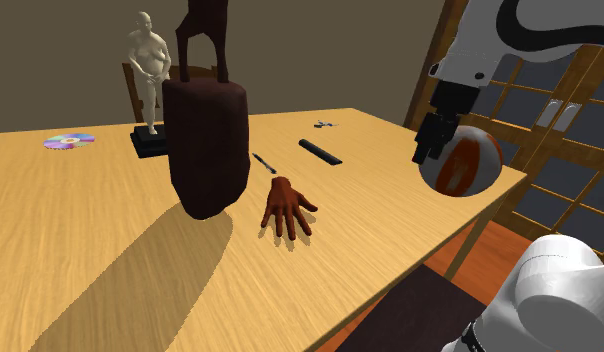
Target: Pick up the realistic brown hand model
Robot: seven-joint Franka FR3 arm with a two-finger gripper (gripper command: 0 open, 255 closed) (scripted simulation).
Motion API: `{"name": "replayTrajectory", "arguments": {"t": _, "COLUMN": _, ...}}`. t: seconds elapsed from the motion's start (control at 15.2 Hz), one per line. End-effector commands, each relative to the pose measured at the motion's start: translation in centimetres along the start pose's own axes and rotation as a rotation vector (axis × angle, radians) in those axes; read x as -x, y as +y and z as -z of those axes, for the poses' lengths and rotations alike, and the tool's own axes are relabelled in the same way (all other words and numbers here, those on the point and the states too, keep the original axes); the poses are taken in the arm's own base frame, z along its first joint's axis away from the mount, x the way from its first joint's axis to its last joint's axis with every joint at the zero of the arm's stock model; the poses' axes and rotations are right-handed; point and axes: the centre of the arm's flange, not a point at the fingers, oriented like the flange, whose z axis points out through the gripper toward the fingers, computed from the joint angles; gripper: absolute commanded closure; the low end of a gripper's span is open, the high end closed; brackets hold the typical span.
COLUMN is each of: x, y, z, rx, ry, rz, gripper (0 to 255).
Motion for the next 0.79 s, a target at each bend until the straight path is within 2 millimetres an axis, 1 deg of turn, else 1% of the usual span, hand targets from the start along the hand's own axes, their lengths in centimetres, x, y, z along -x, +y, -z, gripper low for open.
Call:
{"name": "replayTrajectory", "arguments": {"t": 0.0, "x": 0.0, "y": 0.0, "z": 0.0, "rx": 0.000, "ry": 0.000, "rz": 0.000, "gripper": 0}}
{"name": "replayTrajectory", "arguments": {"t": 0.33, "x": -2.8, "y": -5.3, "z": -2.4, "rx": 0.006, "ry": 0.025, "rz": -0.095, "gripper": 0}}
{"name": "replayTrajectory", "arguments": {"t": 0.73, "x": -7.0, "y": -11.3, "z": -5.3, "rx": 0.013, "ry": 0.054, "rz": -0.210, "gripper": 0}}
